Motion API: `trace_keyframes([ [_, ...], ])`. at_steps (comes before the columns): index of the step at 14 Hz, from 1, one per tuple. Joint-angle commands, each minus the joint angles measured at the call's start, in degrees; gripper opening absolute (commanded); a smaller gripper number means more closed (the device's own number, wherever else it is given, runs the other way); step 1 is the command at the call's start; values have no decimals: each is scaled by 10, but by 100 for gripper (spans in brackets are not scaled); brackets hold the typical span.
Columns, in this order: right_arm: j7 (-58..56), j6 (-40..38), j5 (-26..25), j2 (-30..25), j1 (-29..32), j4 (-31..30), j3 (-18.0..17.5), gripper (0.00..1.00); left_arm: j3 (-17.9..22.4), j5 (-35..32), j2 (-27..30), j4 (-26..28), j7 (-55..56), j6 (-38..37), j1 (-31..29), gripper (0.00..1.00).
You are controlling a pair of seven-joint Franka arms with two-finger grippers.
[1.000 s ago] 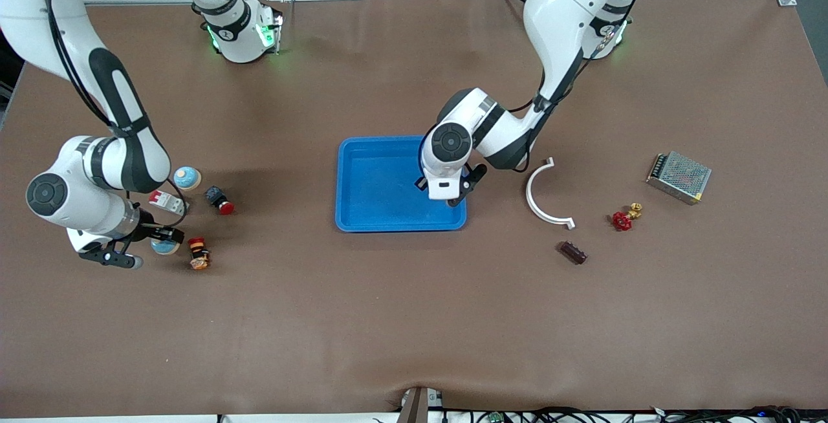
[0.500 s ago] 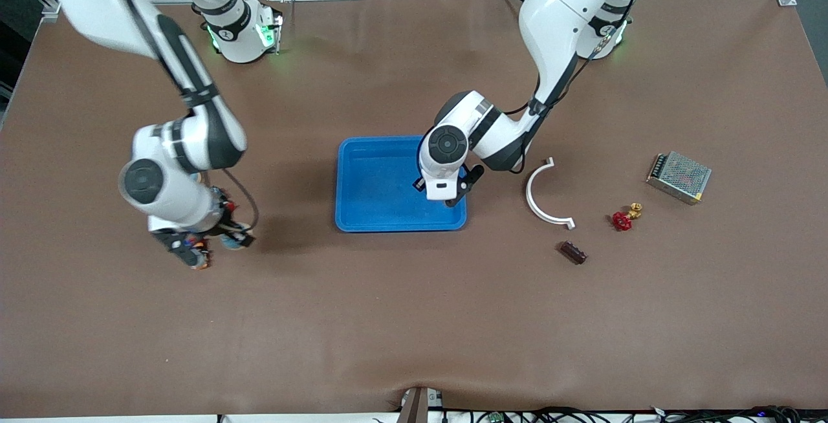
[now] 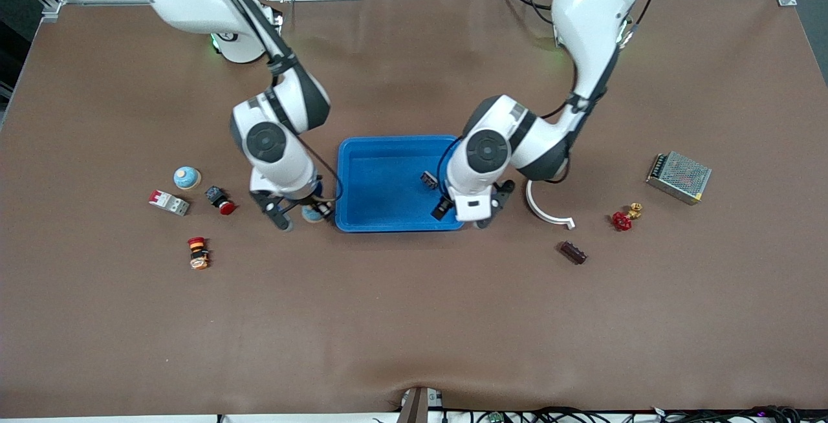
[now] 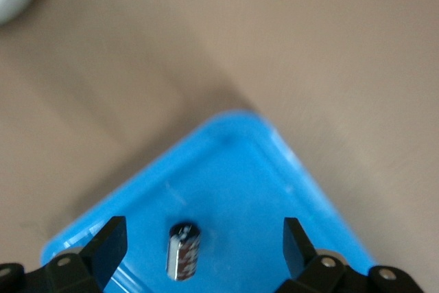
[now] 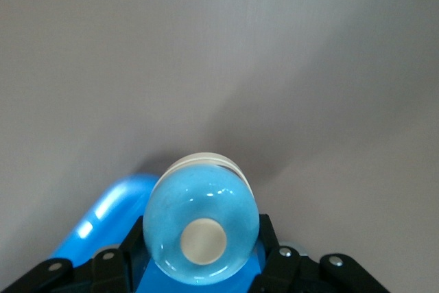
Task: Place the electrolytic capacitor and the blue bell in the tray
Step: 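Release the capacitor in the tray while the right gripper lowers the bell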
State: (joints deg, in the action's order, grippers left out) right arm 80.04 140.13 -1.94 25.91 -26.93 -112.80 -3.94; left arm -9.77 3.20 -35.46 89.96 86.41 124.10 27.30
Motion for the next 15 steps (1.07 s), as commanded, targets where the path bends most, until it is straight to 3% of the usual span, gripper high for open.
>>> trace_keyframes([
  [1, 67, 21, 6, -8, -44, -23, 7, 0, -2, -15, 37, 11, -53, -35, -38, 100],
  [7, 125, 23, 5, -7, -111, -50, 8, 0, -1, -18, 58, 34, -160, -91, -152, 100],
  [8, 129, 23, 4, -7, -116, -51, 8, 0, -2, -48, 55, 39, -164, -91, -170, 100],
  [11, 147, 28, 3, -5, -138, -58, 9, 0, -2, -83, 30, 43, -164, -56, -219, 100],
  [15, 154, 54, -3, -2, -147, -76, 9, 0, -2, -83, -6, 44, -164, 15, -235, 100],
])
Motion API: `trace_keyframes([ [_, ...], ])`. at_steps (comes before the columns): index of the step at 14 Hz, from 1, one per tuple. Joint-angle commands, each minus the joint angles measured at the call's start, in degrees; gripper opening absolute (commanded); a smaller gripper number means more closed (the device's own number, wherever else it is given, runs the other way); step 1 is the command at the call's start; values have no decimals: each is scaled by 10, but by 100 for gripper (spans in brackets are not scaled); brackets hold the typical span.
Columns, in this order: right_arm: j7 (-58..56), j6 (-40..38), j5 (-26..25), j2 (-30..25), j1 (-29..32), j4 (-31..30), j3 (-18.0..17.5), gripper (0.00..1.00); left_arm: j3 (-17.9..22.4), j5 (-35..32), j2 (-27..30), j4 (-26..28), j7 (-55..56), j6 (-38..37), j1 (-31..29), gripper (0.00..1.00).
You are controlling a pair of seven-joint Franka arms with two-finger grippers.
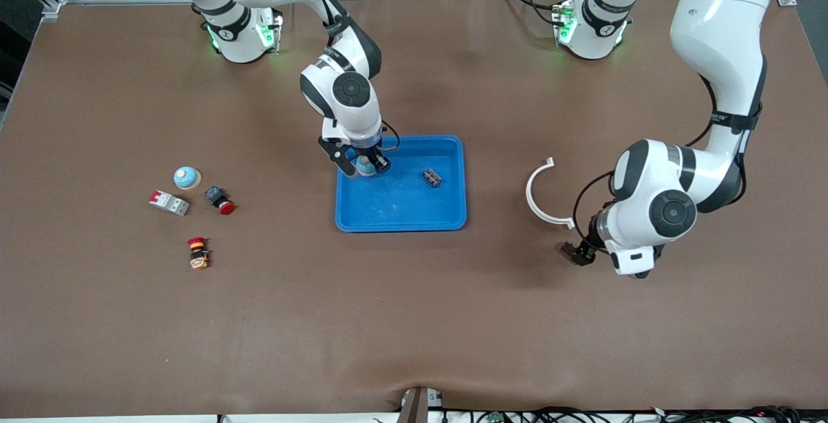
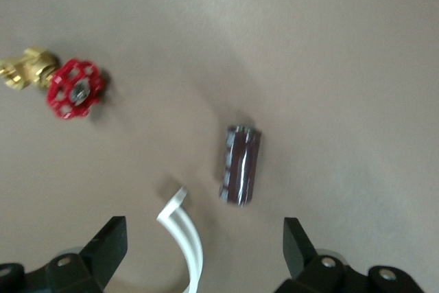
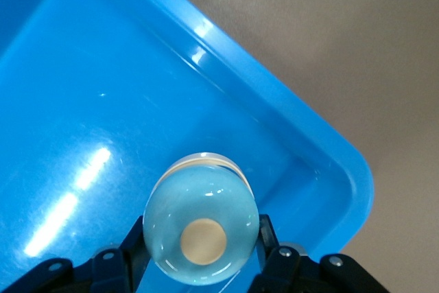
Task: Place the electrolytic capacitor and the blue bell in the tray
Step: 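Grasp the second capacitor with the left gripper while the right gripper releases the bell, then carry the capacitor to the tray while the right gripper reaches the second bell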
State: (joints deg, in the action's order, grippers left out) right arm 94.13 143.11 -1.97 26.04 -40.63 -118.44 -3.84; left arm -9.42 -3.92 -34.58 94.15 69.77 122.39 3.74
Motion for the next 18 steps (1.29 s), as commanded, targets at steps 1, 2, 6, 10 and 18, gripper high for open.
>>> trace_keyframes([
  [1, 13, 42, -4, -2, -10, -31, 8, 0, -6, -12, -24, 2, 2, 50, 0, 100],
  [2, 13, 52, -5, 0, -10, -38, 9, 0, -6, -12, -30, 1, 1, 64, -1, 100],
  [6, 13, 66, -20, 22, -9, -37, 13, 0, -5, -13, -59, -1, -1, 120, -7, 90],
  [10, 19, 83, -22, 36, -4, -32, 16, 99, -5, -17, -70, 5, -3, 122, -8, 64],
  [18, -9, -73, -22, 9, -6, 54, 15, 100, -11, -26, -51, 10, 4, 111, -8, 0],
])
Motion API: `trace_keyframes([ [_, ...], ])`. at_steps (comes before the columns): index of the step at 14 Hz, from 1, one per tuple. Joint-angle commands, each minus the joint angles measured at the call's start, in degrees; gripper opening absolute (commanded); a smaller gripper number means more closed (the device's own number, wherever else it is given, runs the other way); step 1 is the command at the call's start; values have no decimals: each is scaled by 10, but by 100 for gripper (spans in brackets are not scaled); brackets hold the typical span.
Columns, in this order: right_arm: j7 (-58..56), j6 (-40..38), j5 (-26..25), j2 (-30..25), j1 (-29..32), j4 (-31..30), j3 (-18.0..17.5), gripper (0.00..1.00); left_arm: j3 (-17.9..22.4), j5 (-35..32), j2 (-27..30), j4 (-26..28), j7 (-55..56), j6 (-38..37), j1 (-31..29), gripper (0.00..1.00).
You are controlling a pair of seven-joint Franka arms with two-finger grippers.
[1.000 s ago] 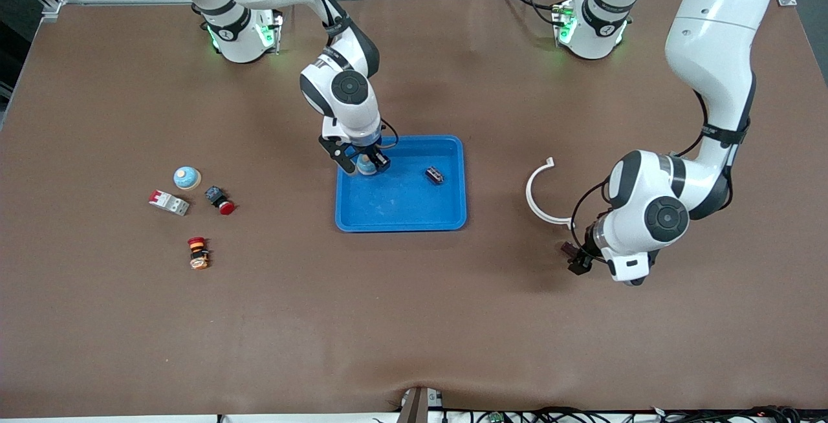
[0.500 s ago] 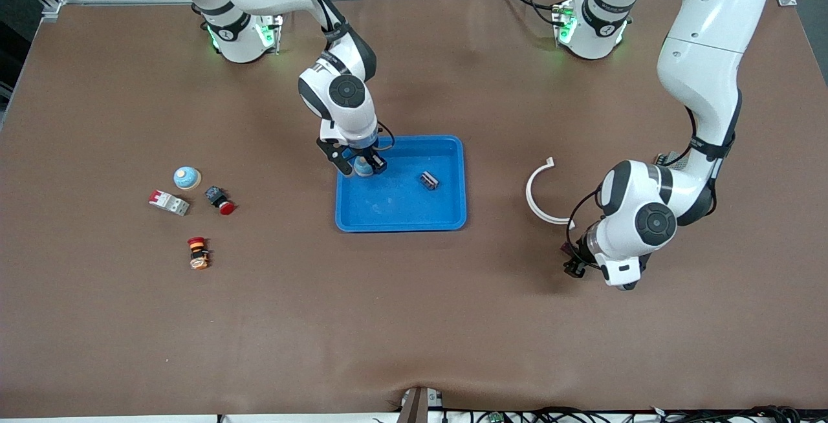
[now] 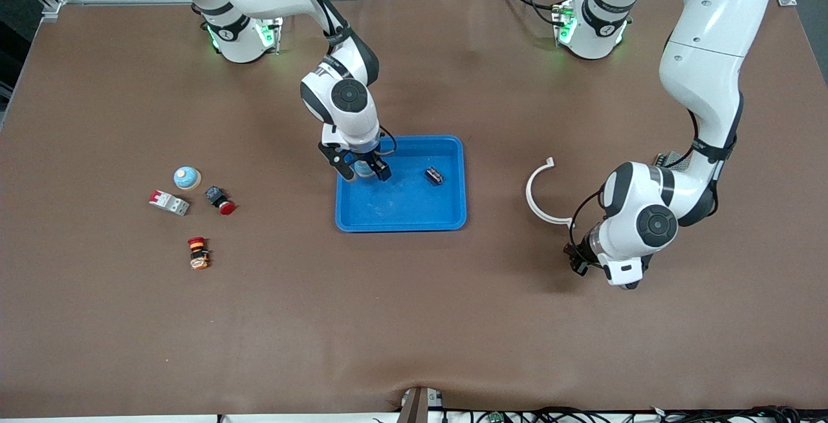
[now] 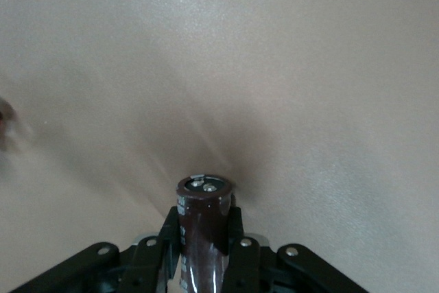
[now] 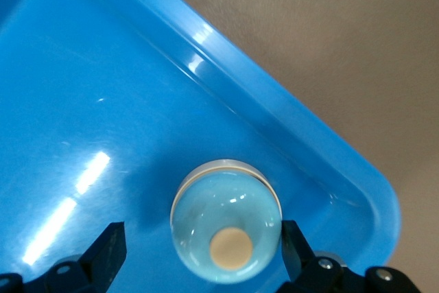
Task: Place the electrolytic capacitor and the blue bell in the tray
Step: 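Carry the capacitor to the tray while the right gripper reaches the second bell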
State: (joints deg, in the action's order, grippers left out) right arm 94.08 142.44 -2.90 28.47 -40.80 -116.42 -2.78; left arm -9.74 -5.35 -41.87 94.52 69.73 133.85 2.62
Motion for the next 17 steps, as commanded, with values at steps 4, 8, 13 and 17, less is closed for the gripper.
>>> trace_keyframes([
  [4, -177, -232, -11, -36, 26, 90, 4, 100, -33, -4, 53, 2, 44, -50, 24, 0],
  [8, -424, -284, -29, -67, 70, 73, 11, 100, -44, -4, 61, -8, 129, -53, 74, 0],
  [13, -613, -275, -86, -143, 158, -6, 13, 100, -44, -4, 53, -39, 308, -53, 169, 0],
  [17, -715, -94, -86, -223, 265, -169, 13, 100, -44, -4, 30, -62, 454, -47, 230, 0],
])
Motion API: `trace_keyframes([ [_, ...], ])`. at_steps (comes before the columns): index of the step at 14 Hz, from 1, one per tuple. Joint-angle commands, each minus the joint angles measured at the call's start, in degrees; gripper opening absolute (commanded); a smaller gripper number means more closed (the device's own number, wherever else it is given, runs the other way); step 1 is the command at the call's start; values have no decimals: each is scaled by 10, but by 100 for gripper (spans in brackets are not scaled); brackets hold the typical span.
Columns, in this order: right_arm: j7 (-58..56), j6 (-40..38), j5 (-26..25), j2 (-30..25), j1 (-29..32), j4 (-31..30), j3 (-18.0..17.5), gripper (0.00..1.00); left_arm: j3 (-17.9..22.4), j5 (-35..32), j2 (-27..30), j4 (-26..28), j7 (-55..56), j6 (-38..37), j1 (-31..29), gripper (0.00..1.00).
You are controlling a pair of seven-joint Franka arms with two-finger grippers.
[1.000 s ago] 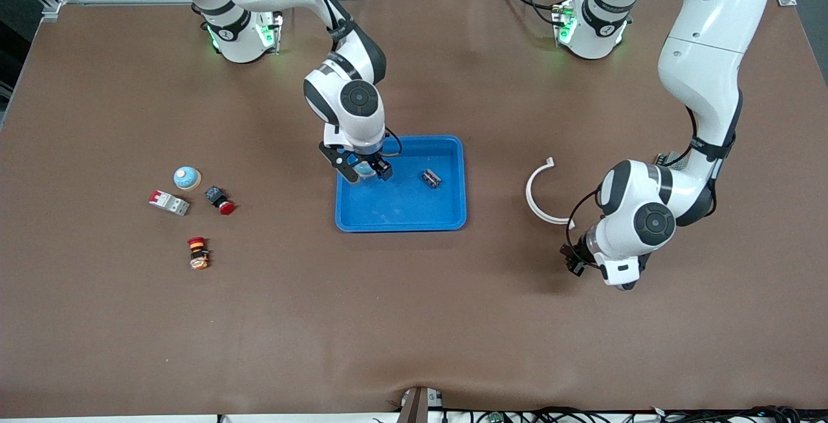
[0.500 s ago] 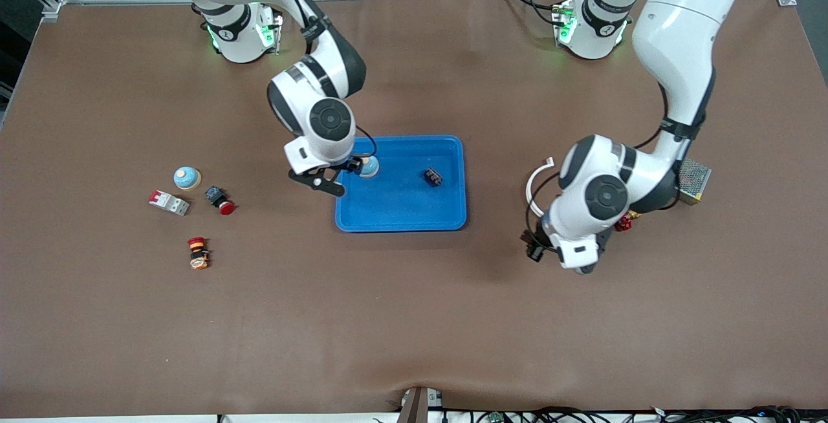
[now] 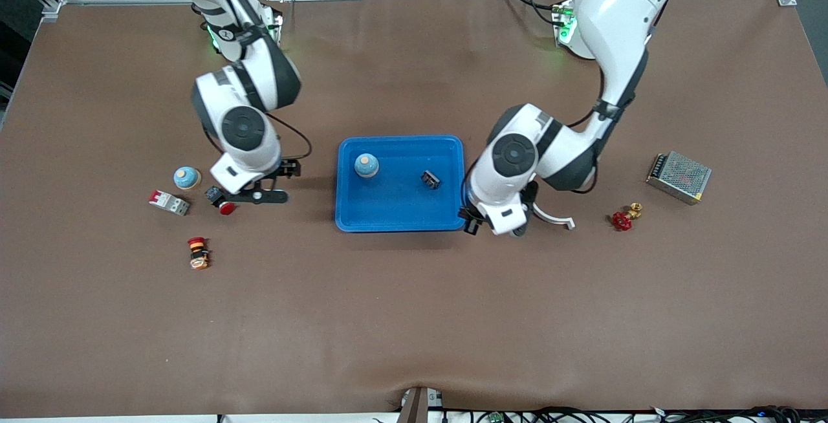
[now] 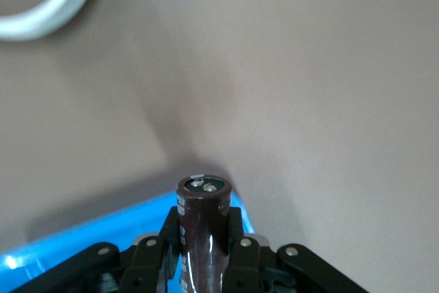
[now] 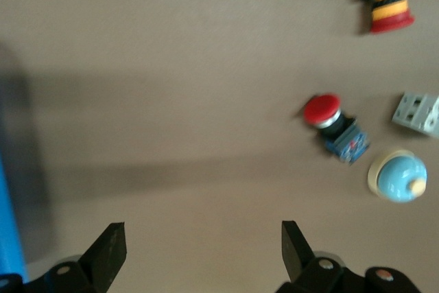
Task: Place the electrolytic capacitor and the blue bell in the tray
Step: 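Carry the capacitor to the tray while the right gripper reaches the second bell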
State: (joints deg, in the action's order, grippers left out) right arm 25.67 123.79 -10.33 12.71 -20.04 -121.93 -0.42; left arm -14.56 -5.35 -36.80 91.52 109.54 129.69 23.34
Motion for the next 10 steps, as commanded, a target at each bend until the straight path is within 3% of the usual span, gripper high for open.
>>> trace_keyframes([
  [1, -34, 140, -12, -75, 86, -149, -11, 100, 5, -2, -32, -40, 92, -6, 31, 0],
  [5, -110, 250, -12, -87, 190, -221, -11, 100, 4, 3, -53, -46, 167, -6, 47, 0],
  [10, -267, 294, -12, -78, 313, -231, -11, 100, 5, 0, -83, -49, 233, -5, 61, 0],
])
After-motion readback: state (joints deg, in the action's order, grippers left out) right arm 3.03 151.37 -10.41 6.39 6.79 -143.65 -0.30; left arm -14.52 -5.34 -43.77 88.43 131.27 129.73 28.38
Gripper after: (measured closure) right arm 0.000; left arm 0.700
